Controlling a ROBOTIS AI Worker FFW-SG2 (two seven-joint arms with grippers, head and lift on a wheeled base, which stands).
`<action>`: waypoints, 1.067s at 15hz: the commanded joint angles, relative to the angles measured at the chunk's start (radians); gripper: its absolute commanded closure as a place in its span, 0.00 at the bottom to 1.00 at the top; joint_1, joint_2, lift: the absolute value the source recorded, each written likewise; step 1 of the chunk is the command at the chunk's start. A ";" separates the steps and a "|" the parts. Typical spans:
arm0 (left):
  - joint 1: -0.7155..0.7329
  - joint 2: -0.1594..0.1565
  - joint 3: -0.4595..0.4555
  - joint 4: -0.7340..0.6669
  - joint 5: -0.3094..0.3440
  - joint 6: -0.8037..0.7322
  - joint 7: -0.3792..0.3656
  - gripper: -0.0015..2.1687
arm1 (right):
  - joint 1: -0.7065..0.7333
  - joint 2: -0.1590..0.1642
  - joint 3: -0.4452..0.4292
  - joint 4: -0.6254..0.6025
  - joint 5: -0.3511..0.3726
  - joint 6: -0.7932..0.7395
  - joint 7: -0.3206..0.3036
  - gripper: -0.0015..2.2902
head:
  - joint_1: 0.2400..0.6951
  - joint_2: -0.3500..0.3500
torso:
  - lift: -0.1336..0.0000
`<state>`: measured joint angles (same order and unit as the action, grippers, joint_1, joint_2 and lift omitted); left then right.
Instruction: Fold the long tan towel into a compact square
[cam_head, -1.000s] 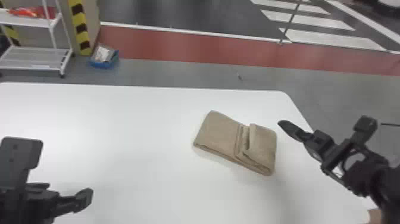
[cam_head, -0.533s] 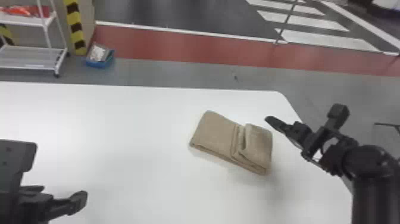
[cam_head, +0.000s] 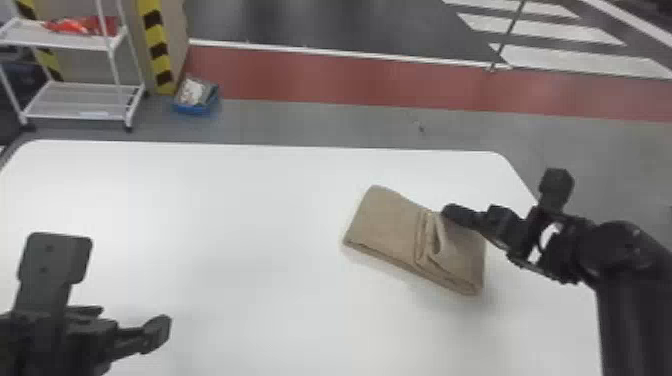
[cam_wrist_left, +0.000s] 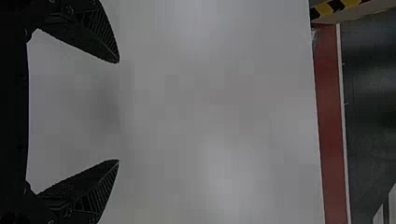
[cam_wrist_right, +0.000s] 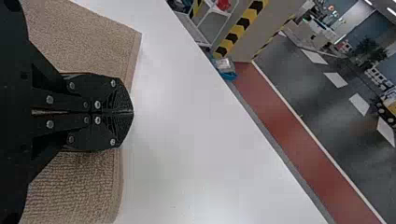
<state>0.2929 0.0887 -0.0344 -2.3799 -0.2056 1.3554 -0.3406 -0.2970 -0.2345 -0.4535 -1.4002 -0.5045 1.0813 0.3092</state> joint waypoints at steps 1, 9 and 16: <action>0.000 0.000 0.001 -0.001 -0.001 0.000 0.000 0.06 | 0.009 0.000 0.024 -0.002 -0.011 0.044 0.008 0.92 | 1.00 0.25 | 0.07; 0.003 0.002 0.005 -0.001 0.000 -0.009 0.000 0.06 | 0.032 0.009 0.134 -0.074 -0.017 0.130 0.039 0.92 | 1.00 0.37 | 0.07; 0.000 0.002 0.016 0.001 0.003 -0.028 0.000 0.06 | 0.073 0.018 0.202 -0.191 -0.029 0.237 0.068 0.92 | 1.00 0.46 | 0.07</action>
<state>0.2944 0.0905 -0.0191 -2.3789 -0.2025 1.3282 -0.3405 -0.2372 -0.2172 -0.2665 -1.5620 -0.5277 1.3017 0.3762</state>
